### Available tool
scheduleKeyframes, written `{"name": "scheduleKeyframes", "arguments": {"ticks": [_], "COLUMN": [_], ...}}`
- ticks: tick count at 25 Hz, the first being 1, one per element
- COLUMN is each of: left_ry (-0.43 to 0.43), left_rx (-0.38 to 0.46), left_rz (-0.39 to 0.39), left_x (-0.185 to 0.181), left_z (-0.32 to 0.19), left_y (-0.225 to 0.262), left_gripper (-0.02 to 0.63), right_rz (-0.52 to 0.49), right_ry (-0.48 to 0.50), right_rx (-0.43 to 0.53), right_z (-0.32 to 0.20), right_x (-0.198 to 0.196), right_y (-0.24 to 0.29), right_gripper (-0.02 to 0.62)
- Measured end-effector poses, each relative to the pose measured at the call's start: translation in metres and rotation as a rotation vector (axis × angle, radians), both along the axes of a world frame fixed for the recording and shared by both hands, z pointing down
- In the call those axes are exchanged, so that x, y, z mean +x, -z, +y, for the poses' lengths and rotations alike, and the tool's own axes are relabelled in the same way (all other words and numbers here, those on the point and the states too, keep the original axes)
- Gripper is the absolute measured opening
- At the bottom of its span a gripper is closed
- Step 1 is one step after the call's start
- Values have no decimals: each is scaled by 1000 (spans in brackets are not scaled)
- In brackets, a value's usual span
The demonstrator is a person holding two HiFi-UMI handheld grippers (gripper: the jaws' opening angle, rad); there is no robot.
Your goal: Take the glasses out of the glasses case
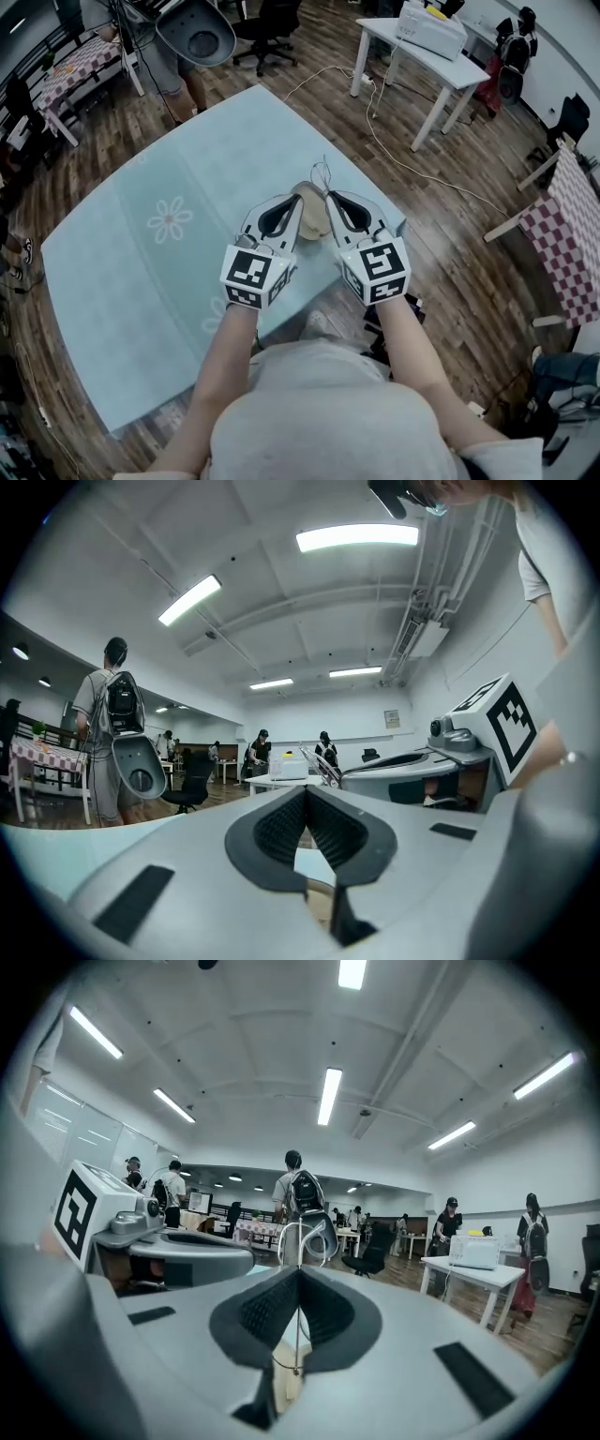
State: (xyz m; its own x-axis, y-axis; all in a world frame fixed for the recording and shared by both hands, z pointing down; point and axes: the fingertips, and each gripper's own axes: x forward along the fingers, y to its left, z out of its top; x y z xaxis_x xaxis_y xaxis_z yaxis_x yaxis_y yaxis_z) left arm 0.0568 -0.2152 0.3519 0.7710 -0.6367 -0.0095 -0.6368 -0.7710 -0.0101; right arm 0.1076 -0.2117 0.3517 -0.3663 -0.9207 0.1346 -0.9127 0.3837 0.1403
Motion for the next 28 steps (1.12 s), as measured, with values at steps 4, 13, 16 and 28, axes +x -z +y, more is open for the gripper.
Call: {"name": "scheduleKeyframes", "arguments": {"ticks": [4,13,16,28], "left_ry": [-9,-14,-19,-11], "left_rx": [27,90,120,146], "left_rz": [8,50,62,101], "left_x": [2,7,9,13], "left_z": [5,19,22,21], "left_y": [11,34,42,56], "left_gripper": [8,8,8,8], "right_rz": [-15,-52,-62,-77], "right_ry": [20,20,7,-32], "right_rx": [89,212,231,242], "right_z": [10,36,40,37], "right_x": [-4,2,6,13], "right_y": [17,38,40,52], "right_gripper": [11,11,11,11]}}
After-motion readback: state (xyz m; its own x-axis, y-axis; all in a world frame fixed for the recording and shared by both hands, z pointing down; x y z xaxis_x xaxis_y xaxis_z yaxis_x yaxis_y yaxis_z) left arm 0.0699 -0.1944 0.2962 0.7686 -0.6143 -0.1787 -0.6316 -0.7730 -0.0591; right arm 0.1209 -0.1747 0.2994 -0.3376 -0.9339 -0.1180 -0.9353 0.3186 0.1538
